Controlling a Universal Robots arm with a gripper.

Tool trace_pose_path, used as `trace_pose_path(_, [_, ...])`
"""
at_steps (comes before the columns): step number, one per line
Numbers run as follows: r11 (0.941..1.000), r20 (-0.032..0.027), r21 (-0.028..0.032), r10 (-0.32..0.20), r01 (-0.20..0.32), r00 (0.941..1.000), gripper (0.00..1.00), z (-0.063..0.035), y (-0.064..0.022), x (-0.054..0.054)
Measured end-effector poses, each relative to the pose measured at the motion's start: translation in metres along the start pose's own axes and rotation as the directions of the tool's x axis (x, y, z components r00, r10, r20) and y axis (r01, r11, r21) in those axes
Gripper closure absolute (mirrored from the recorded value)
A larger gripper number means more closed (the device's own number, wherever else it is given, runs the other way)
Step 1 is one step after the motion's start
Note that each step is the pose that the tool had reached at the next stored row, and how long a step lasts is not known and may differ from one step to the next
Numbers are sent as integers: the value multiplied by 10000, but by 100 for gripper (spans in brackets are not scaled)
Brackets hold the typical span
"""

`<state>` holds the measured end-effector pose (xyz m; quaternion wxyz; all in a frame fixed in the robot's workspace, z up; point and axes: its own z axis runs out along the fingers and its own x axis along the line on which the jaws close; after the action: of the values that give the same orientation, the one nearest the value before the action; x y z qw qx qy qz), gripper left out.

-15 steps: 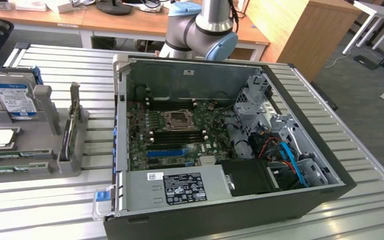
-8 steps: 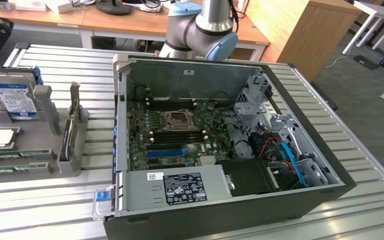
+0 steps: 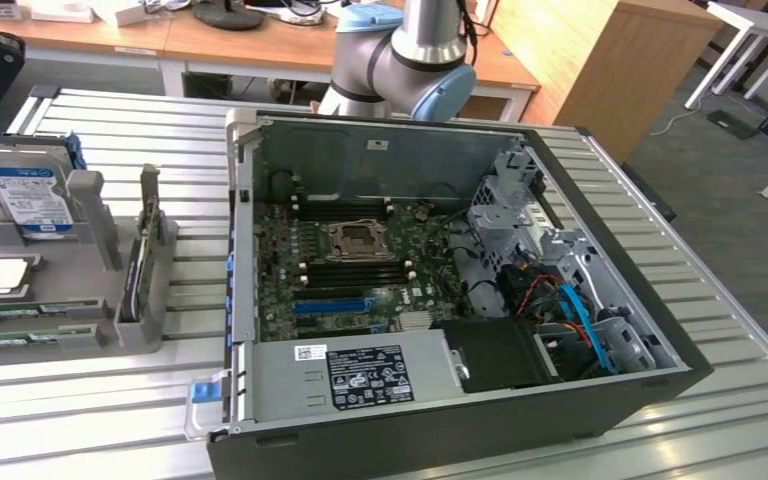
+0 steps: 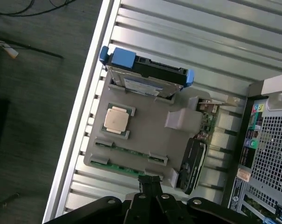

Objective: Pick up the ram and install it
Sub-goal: 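Pick up the ram and move it above insertion slot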

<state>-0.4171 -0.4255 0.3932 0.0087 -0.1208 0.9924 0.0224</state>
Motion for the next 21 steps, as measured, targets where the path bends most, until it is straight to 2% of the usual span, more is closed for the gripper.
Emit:
trace_pose_path(6, [9970,-37,-2,-773,773,9970,90,0,0,0])
trace_pose_path(11, [9905,-65,-7,-1376,1376,9905,90,0,0,0])
trace_pose_path(16, [9804,-92,-17,-1970,1970,9804,90,0,0,0])
trace_pose_path(21, [9670,-118,-25,-2548,2548,9669,90,0,0,0])
